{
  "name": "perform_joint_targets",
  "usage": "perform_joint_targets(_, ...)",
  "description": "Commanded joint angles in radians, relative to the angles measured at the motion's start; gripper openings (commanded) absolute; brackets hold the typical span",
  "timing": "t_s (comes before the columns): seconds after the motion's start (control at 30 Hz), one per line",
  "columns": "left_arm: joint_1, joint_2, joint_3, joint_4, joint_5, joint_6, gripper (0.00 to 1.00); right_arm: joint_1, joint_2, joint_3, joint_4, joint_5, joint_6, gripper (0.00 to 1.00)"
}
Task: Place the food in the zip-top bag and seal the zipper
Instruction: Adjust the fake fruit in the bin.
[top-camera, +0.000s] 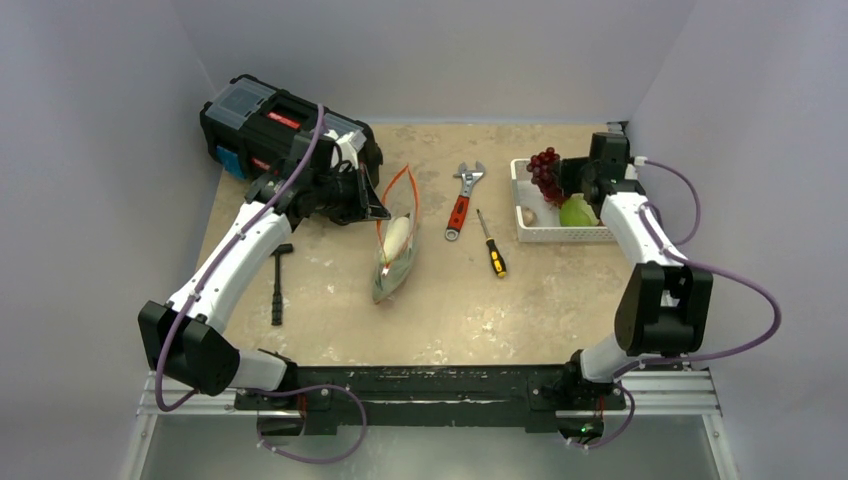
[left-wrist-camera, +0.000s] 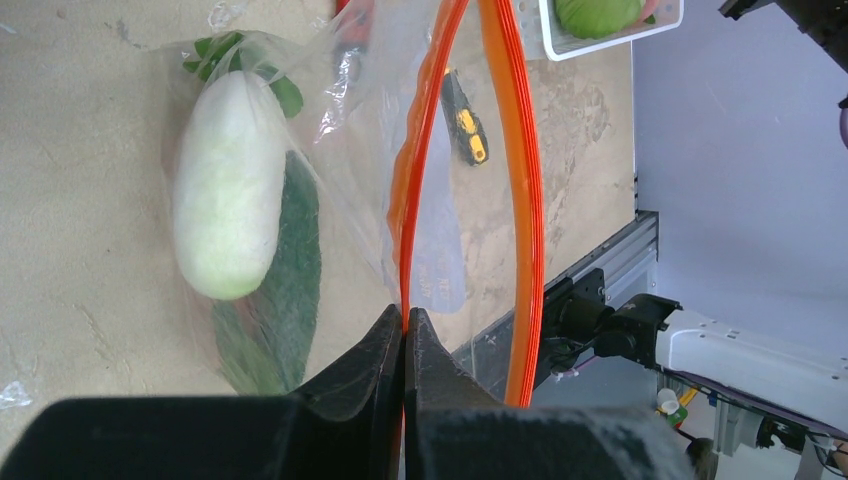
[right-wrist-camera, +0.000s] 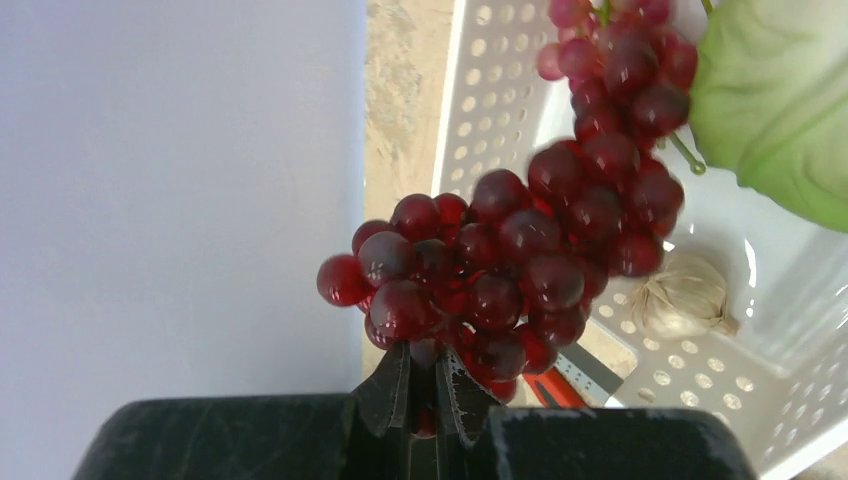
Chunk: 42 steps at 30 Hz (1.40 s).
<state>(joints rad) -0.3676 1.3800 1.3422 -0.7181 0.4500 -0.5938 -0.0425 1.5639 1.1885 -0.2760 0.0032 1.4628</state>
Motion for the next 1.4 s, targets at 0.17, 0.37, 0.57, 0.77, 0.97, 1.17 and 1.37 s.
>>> perform_joint_targets(0.17,-0.003,-0.003,0.005,0.04,0.015,-0.01,0.0,-0.012,-0.014,0.138,0.04,-0.082,-0.478,0.0)
perform_joint_targets(0.37,-0.003,0.003,0.003,0.042,0.023,-0.014,0.0,-0.015,0.07,0.291,0.009,-0.082,-0.691,0.0)
perform_joint_targets(0.57,-0.004,0.005,0.004,0.043,0.027,-0.015,0.0,-0.014,0.102,0.411,-0.041,-0.004,-0.825,0.0)
perform_joint_targets(0.77,-0.004,-0.002,0.002,0.045,0.031,-0.018,0.0,-0.009,0.086,0.196,-0.103,-0.028,-0.814,0.03)
perform_joint_targets(0.97,-0.004,0.006,-0.001,0.052,0.051,-0.024,0.0,-0.013,0.084,0.093,-0.172,-0.005,-0.843,0.6)
perform_joint_targets(1.17,-0.004,0.006,-0.002,0.052,0.044,-0.023,0.0,-0.012,0.046,0.105,-0.137,0.06,-0.745,0.71)
perform_joint_targets(1.37,-0.004,0.002,0.002,0.047,0.036,-0.018,0.0,-0.011,0.124,0.179,-0.152,0.146,-0.733,0.72)
